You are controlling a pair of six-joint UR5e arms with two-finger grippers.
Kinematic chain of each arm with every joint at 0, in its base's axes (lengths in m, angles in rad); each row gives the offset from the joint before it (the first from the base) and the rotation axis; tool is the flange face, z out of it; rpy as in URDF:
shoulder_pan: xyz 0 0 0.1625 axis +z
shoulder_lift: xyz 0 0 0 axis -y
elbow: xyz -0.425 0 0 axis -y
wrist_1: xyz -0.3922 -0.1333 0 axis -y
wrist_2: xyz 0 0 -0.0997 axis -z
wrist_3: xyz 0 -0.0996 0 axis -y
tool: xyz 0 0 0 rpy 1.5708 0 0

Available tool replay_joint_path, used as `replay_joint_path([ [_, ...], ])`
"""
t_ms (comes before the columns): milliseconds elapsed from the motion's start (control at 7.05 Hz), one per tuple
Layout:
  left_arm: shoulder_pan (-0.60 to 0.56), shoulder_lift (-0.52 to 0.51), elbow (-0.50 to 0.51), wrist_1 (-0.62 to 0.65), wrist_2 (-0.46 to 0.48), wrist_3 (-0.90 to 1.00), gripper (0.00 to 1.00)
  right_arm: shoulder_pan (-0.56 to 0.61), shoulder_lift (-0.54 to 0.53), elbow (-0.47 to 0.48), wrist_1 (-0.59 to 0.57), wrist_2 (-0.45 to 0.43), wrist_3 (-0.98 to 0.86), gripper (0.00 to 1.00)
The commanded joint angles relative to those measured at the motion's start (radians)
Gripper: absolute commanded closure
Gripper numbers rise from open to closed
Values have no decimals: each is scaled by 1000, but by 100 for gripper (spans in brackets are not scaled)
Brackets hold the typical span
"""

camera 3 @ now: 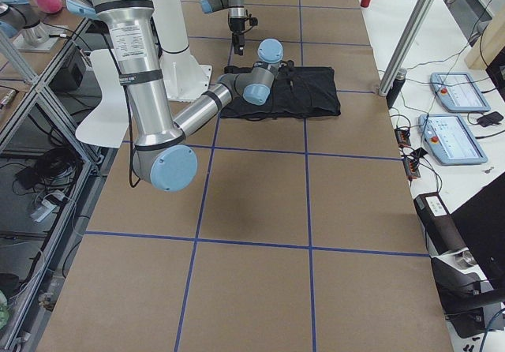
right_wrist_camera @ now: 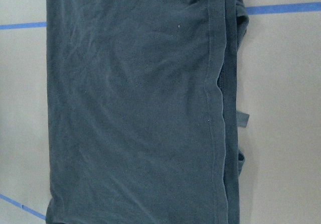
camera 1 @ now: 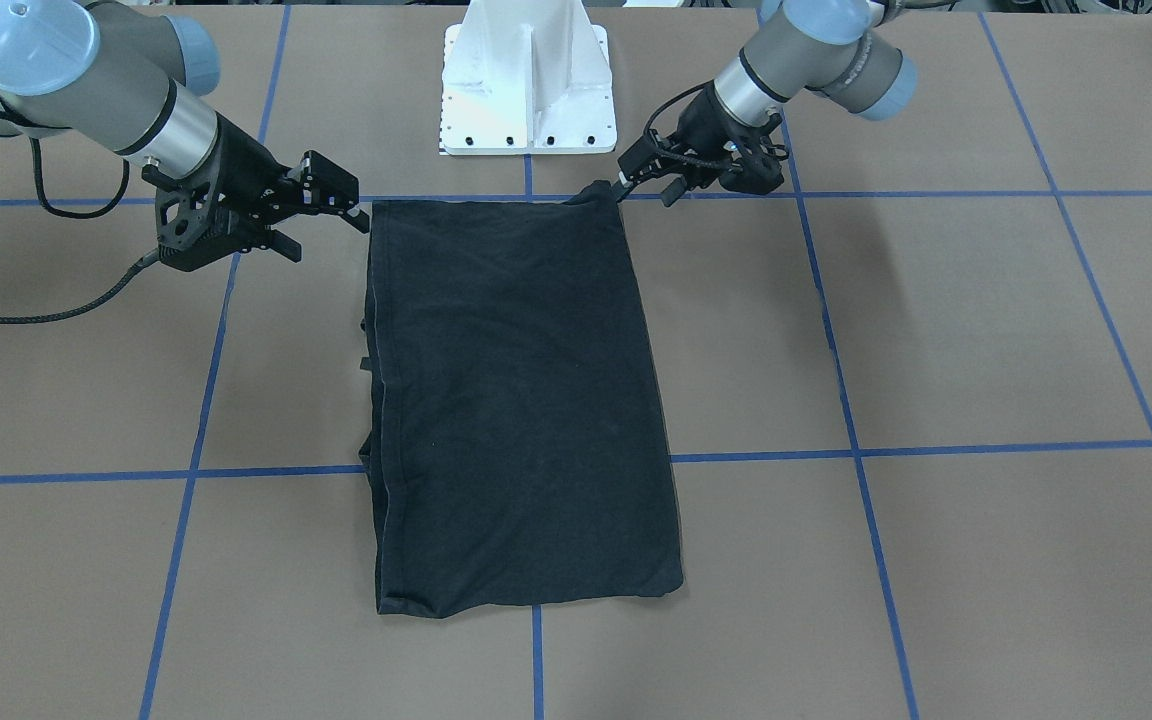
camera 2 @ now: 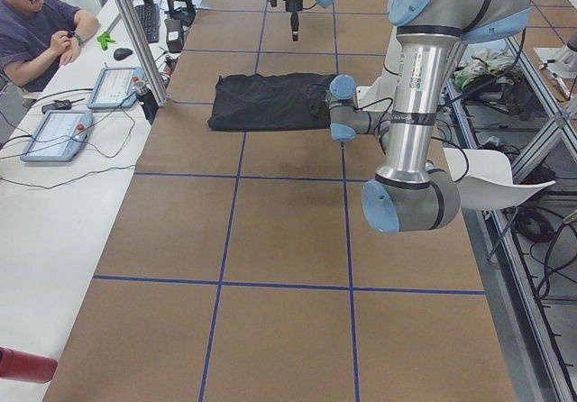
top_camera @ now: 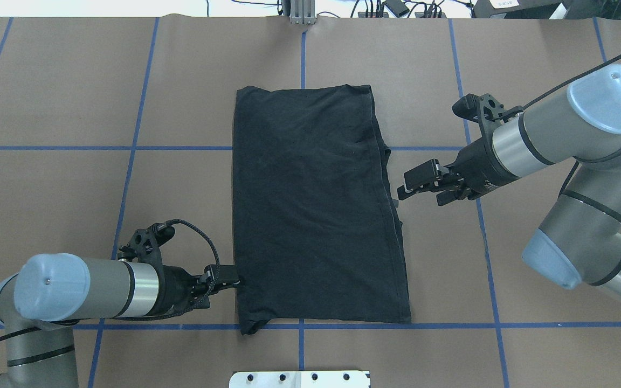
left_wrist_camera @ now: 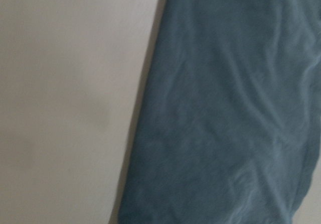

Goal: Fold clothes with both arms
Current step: 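Move the left gripper to the near corner while the right moves to the edge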

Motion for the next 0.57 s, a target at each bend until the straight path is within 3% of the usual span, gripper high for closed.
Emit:
replay_joint_path([
  [0,54,-27,39,2,9,-9,1,0,-2,-6,18,1,12,0],
  [142,62,-64,59,37,10,-9,8,-2,3,-13,18,1,12,0],
  [425,80,-82,68,40,26,-9,14,-2,3,-13,18,3,12,0],
])
